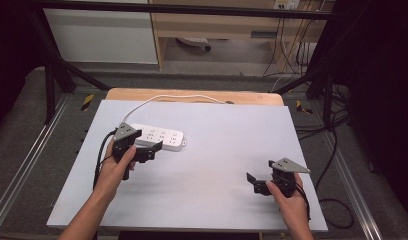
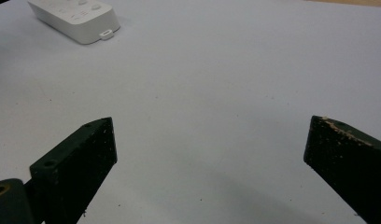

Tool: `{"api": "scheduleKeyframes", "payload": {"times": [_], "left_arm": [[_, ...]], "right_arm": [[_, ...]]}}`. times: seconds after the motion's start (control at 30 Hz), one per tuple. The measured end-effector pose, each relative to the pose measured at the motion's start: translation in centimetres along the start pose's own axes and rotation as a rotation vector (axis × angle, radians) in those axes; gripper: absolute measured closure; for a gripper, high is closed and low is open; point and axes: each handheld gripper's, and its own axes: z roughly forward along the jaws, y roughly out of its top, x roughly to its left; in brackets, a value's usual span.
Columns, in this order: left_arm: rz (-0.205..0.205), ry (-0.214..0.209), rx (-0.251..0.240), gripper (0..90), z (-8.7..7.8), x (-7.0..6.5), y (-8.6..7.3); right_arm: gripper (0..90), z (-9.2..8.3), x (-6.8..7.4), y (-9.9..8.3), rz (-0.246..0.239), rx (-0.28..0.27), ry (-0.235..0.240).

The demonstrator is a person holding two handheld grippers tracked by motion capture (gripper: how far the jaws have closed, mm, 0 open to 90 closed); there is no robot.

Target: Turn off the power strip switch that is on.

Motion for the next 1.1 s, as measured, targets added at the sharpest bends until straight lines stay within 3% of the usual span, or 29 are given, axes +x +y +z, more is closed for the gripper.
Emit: {"api": "scheduleKeyframes", "payload": {"times": [0.67, 1.1], "left_arm": [[-0.015, 0.015, -0.027, 6.6, -3.7, 0.5, -1.3], [-0.045, 0.04, -0.031, 6.6, -6.3, 1.2, -3.4]], "right_arm": [[3.1, 0.0, 0.0, 0.0, 0.003, 0.003, 0.001], [3.2, 0.1, -0.1, 0.0, -0.001, 0.005, -0.004]]}}
